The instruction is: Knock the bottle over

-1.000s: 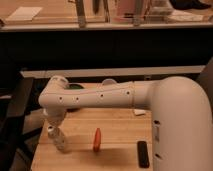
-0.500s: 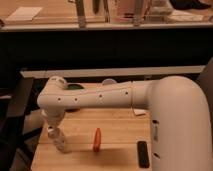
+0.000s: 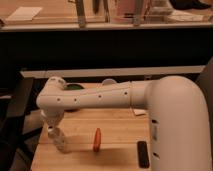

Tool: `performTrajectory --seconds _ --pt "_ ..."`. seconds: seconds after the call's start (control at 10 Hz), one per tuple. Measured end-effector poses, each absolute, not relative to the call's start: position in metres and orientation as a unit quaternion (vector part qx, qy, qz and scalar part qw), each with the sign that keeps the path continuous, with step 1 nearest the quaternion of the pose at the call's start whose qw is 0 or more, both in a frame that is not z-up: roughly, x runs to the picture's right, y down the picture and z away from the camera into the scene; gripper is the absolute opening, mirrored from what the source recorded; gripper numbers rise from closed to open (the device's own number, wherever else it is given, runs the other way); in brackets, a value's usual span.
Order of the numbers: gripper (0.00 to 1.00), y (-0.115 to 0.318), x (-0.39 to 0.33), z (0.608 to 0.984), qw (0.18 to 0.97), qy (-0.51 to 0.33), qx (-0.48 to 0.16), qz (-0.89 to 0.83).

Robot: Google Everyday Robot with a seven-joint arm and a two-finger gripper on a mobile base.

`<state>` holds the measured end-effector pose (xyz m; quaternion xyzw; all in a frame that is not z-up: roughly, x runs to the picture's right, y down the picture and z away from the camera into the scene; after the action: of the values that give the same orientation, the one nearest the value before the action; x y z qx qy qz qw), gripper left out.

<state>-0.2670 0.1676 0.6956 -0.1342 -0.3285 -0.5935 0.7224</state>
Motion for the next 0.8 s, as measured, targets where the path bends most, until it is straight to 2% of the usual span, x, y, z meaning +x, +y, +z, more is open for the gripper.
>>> performTrajectory --seconds 0.8 --pt "0.00 0.1665 -0.2765 0.6963 0.720 -0.333 -0.122 -0.597"
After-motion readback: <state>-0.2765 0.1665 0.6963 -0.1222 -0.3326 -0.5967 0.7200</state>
